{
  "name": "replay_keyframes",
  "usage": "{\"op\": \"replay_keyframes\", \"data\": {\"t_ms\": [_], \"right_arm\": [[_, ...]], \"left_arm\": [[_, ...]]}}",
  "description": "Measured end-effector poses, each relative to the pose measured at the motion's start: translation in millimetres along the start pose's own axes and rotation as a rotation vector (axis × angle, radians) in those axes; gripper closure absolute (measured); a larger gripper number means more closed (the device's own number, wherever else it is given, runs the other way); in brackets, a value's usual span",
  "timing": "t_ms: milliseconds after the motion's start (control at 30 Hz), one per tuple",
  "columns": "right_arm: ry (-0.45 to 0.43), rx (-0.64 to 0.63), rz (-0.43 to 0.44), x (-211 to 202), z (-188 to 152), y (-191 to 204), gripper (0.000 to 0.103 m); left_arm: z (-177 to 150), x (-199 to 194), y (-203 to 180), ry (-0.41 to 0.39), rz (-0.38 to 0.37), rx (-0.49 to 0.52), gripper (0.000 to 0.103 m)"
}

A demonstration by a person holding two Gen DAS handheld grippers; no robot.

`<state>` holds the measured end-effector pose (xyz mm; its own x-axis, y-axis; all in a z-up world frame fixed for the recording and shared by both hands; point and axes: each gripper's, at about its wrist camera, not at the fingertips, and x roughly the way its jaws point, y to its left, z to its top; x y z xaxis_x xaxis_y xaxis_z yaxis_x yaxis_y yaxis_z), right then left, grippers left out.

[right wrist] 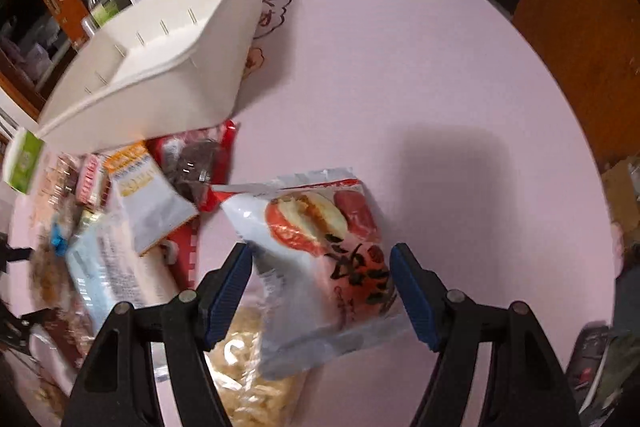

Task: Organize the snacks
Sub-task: 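Grasp the orange-printed bread bag with the right gripper while the left grasps the square pastry pack, then carry both packs into the white tray and open both grippers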

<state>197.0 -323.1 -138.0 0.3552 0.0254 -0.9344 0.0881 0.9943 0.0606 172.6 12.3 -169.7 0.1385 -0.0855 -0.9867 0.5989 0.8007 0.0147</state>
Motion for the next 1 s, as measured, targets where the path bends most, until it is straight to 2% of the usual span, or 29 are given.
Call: {"op": "replay_keyframes", "data": {"t_ms": [200,367,400,467,500,633,800,1000], "right_arm": [[0.034,-0.035,0.001,12,2,6,0.031],[0.057,-0.026,0.02,22,2,5,0.031],[0.058,-0.024,0.021,23,2,5,0.032],[0.053,-0.025,0.019,24,4,6,0.036],[0.048,-0.03,0.023,23,4,8,0.042],[0.017,-0.038,0.008,13,0,12,0.051],[-0.015,-0.035,-0.025,-1,-5,20,0.052],[-0.087,-0.014,0.0,-40,-14,27,0.052]], "left_arm": [[13,22,-9,0.067,0.0,0.022,0.001],[28,26,-13,0.044,0.009,-0.003,0.001],[31,26,-13,0.04,0.014,-0.009,0.002],[37,24,-11,0.032,0.021,-0.03,0.011],[35,22,-12,0.027,0.019,-0.048,0.012],[33,13,-8,0.005,0.019,-0.123,0.017],[16,-5,5,-0.018,0.027,-0.211,0.018],[0,-53,20,-0.115,0.024,-0.281,0.018]]}}
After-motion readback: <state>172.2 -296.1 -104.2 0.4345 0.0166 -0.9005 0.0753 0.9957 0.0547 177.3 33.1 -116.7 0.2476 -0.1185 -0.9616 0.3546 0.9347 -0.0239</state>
